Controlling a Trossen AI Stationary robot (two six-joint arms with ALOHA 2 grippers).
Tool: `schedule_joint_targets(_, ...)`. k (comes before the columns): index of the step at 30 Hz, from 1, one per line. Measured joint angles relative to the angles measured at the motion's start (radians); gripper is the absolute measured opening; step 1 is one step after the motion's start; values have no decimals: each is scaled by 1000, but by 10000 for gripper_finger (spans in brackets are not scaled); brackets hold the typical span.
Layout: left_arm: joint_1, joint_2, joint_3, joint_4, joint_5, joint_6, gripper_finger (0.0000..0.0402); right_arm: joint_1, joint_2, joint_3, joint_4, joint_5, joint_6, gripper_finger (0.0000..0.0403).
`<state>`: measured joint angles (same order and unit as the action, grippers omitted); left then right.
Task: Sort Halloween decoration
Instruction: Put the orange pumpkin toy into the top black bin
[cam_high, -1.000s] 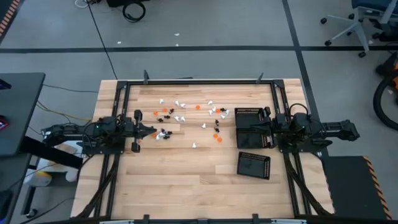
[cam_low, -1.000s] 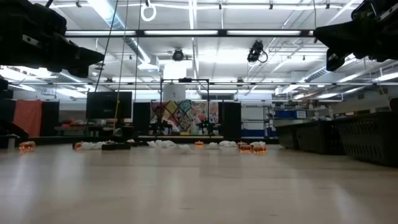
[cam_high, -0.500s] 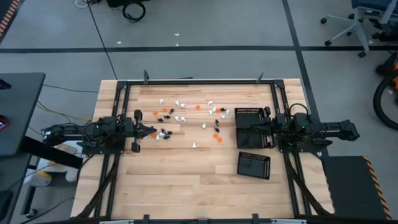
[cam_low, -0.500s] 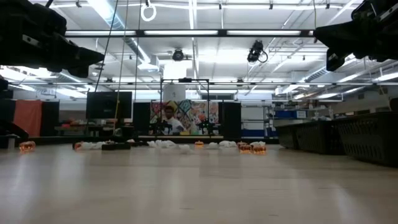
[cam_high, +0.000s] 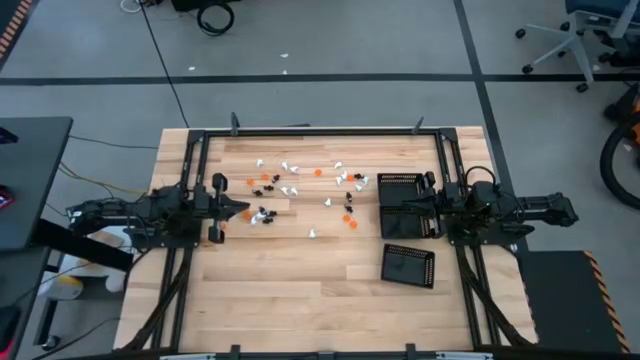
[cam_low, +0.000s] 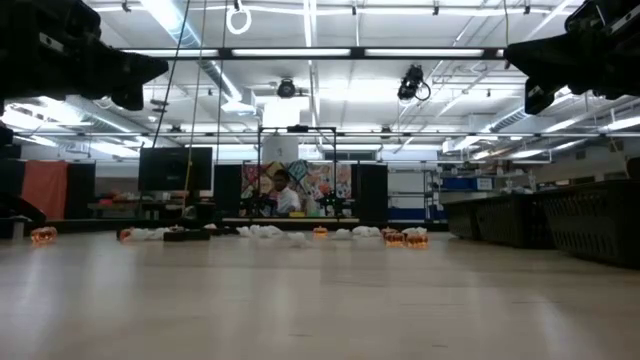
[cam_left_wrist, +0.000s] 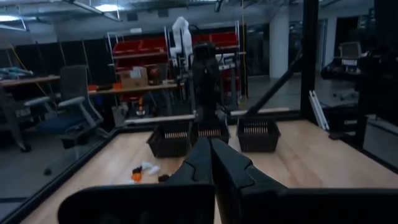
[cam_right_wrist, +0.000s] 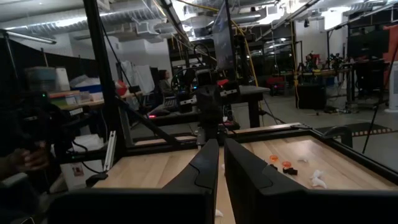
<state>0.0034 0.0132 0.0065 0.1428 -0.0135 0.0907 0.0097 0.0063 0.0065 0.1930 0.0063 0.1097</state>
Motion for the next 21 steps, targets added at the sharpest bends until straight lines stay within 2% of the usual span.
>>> schedule_joint_targets(21,-1,0,0,11,0,-129,0,0,0,0,17,0,0,34)
